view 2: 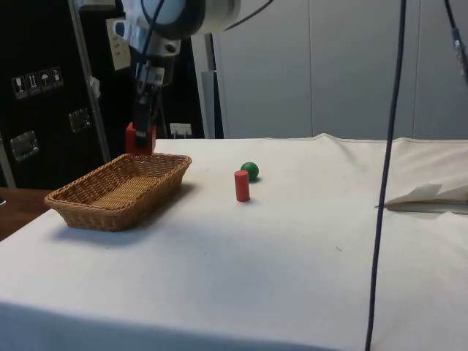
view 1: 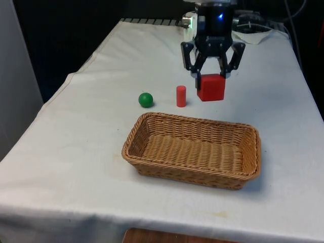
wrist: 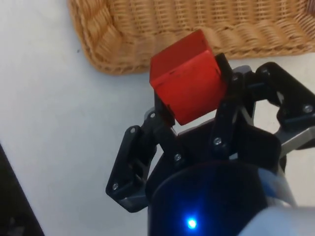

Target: Pick up the object to the left of the cylinder and place it into the basket.

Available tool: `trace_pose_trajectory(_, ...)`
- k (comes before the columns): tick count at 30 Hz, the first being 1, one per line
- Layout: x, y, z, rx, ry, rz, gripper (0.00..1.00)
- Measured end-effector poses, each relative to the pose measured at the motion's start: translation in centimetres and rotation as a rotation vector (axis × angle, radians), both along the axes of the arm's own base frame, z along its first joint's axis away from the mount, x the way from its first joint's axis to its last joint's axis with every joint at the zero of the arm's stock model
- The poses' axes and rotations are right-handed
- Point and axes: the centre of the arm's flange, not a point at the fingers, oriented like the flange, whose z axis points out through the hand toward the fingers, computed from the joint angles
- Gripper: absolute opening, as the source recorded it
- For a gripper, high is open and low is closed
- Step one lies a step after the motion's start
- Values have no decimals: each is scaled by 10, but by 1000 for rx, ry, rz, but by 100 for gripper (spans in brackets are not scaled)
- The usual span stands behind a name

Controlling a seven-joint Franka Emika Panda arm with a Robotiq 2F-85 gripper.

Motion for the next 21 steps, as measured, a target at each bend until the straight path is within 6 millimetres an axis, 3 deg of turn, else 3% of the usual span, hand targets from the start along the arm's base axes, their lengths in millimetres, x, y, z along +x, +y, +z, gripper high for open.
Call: trace_pose_trajectory(21,51,-22,-42,-2,65,-21,2)
